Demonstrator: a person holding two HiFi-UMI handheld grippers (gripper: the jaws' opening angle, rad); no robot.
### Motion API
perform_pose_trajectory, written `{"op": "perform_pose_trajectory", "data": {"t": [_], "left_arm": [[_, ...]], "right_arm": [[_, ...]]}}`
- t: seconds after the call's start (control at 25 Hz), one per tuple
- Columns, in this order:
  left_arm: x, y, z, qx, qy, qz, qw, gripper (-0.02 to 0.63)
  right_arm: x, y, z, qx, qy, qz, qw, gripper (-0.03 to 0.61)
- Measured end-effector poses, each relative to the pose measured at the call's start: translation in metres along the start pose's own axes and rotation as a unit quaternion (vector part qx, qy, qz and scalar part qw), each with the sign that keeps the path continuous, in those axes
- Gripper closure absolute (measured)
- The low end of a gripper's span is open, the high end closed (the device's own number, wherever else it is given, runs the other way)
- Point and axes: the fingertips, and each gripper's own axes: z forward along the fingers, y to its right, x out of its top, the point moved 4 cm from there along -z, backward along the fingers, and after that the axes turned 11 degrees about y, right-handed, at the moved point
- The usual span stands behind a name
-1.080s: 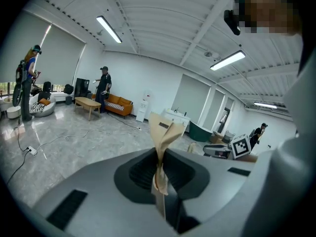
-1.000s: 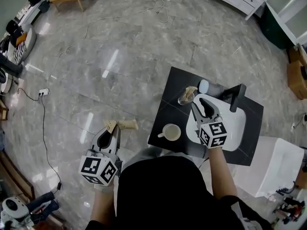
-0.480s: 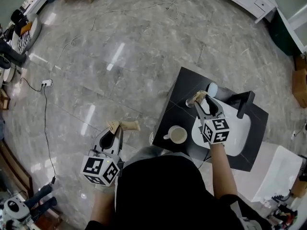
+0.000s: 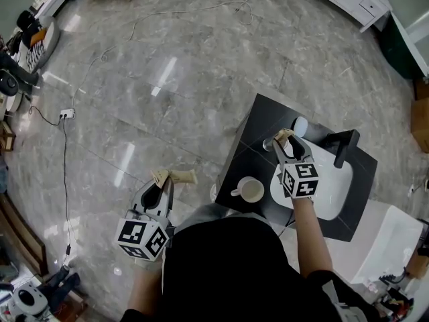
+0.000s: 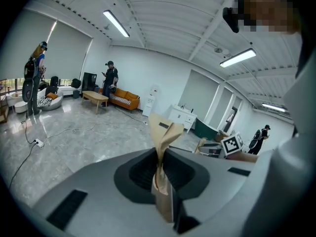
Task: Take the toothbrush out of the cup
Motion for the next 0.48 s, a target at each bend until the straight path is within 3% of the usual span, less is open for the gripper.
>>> {"op": "perform_pose_trajectory", "data": {"t": [0.48], "left_arm": [[0.0022, 0.0000, 0.0002, -0.002, 0.000, -0.001, 1.0000, 0.565]], "right_arm": [[-0.0003, -0.0012, 0.0008, 0.000, -0.005, -0.008, 1.000, 0.502]]}}
